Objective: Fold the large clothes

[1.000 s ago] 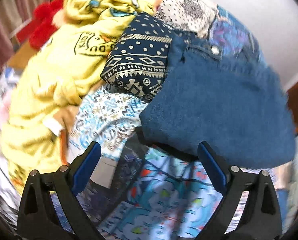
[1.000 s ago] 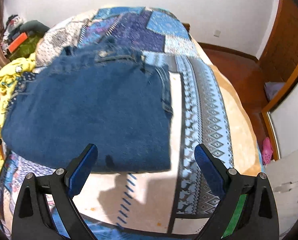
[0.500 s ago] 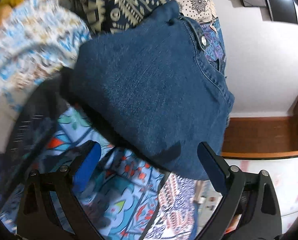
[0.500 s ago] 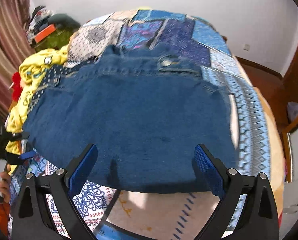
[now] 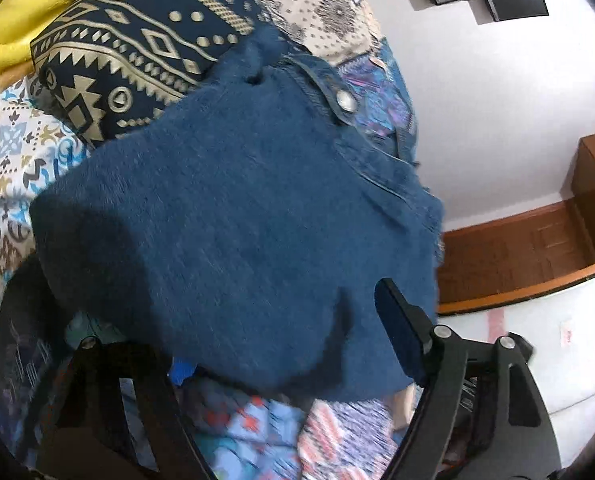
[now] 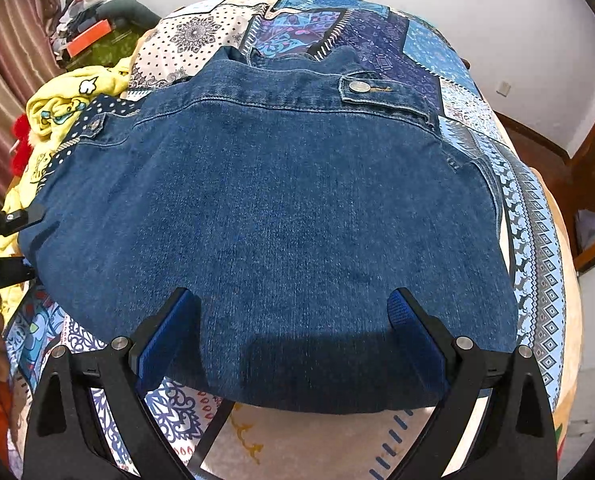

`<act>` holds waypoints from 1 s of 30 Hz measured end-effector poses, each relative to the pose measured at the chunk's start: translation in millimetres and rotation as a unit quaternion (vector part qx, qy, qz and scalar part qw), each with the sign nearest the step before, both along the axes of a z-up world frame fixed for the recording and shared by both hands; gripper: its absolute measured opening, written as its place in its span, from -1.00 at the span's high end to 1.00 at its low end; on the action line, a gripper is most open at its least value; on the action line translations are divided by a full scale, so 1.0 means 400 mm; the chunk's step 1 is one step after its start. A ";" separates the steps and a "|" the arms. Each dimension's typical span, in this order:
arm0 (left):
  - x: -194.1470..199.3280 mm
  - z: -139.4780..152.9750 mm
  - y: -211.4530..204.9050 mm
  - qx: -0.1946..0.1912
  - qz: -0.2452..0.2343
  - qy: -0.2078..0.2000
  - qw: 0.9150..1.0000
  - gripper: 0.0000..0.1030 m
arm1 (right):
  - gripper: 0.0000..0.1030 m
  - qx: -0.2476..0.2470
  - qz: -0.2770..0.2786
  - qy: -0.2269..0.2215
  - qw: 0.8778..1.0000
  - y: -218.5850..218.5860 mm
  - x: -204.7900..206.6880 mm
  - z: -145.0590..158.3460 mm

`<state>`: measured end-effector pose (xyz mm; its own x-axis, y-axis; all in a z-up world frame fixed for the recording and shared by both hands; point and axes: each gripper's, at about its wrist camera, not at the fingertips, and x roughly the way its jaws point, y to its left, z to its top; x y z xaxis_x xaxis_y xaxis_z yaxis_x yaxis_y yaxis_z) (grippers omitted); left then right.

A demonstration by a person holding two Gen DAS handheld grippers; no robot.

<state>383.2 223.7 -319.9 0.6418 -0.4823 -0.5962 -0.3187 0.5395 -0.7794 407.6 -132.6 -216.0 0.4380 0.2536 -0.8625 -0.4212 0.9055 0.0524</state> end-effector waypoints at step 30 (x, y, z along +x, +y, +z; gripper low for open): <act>-0.075 0.416 -0.019 0.279 0.087 -0.152 0.944 0.52 | -0.88 -0.012 0.120 0.005 0.993 0.327 -0.023 -0.004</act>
<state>353.3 216.1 -153.4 0.8645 -0.0192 -0.5022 -0.2479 0.8529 -0.4594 398.4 -1.9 -217.6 0.3594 0.3288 -0.8734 -0.6241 0.7804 0.0370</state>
